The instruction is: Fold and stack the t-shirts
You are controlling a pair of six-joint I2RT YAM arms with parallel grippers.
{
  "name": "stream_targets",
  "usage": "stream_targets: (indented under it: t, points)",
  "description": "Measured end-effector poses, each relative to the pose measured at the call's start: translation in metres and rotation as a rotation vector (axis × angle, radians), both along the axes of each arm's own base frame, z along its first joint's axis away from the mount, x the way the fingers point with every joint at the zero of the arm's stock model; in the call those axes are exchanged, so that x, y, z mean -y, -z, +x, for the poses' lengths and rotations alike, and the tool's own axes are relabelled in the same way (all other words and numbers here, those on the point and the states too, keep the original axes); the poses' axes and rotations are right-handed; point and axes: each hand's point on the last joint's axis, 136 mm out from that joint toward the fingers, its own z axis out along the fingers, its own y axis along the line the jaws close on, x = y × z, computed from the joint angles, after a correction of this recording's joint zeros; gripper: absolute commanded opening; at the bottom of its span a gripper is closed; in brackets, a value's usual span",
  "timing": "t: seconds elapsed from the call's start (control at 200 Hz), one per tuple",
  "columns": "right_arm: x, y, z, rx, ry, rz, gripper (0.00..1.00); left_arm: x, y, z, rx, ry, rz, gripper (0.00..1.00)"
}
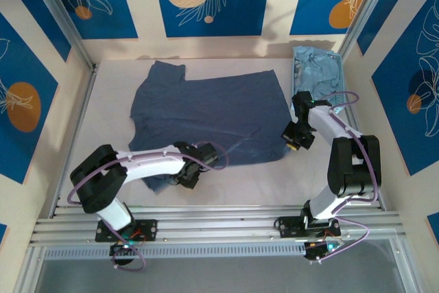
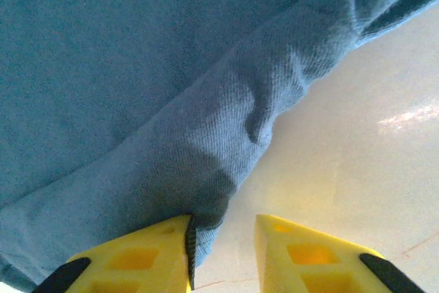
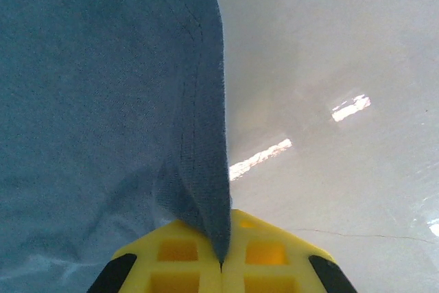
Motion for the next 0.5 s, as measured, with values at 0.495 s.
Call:
stream_targets:
  t: [0.495]
  points:
    - [-0.001, 0.0, 0.0, -0.001, 0.0, 0.003, 0.0, -0.009, 0.011, 0.011, 0.003, 0.003, 0.04, 0.13]
